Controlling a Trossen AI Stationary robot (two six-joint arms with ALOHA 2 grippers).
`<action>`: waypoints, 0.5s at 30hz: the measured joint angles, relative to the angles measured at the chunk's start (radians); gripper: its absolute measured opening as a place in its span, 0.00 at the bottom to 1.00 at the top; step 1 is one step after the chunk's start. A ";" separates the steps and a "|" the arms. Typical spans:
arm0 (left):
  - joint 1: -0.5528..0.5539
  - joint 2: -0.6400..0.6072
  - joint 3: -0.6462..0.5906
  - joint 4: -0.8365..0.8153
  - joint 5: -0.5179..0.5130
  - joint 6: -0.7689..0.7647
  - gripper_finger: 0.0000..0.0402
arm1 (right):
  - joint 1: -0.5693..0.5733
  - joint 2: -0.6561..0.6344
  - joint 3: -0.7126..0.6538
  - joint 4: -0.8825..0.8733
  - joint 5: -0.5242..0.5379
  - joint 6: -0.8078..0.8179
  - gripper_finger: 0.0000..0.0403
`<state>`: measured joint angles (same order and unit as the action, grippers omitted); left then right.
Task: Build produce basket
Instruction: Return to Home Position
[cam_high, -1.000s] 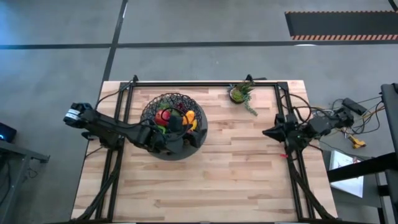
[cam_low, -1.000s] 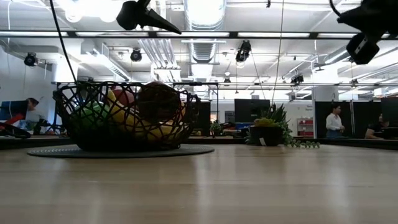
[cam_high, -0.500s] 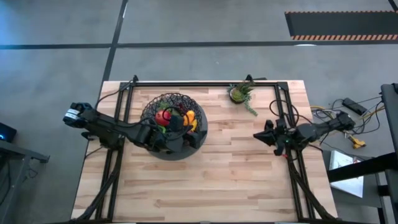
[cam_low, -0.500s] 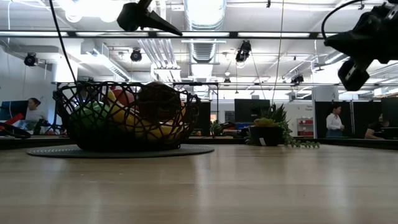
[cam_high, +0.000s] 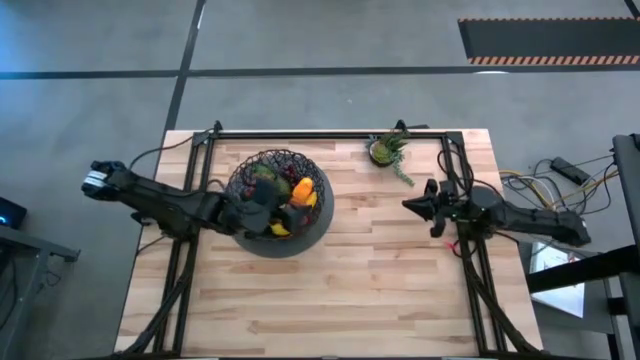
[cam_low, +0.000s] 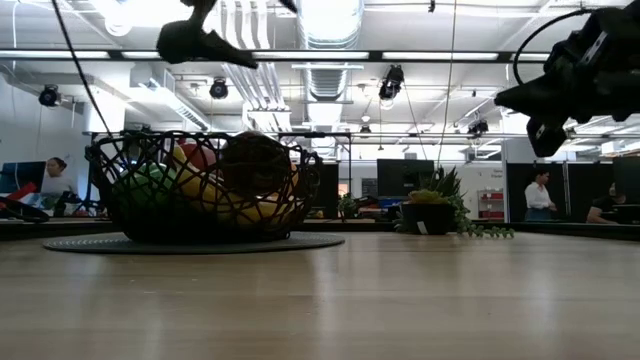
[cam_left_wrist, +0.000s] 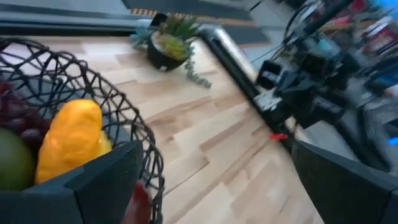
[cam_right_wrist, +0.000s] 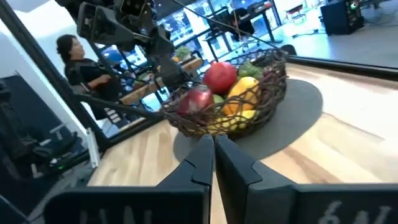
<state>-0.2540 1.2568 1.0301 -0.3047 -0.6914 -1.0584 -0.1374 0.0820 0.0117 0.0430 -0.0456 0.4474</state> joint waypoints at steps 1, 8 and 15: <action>0.006 -0.029 -0.036 0.036 0.002 0.008 0.98 | -0.034 0.004 0.000 0.001 -0.029 -0.007 0.02; 0.077 -0.311 -0.340 0.210 0.060 0.103 0.98 | -0.170 0.012 0.000 0.005 -0.014 -0.046 0.02; 0.145 -0.617 -0.545 0.254 0.095 0.251 0.98 | -0.176 0.013 0.000 0.006 0.072 -0.055 0.02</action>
<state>-0.1090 0.6397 0.4849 -0.0509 -0.5965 -0.8073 -0.3134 0.0952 0.0116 0.0490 0.0261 0.3923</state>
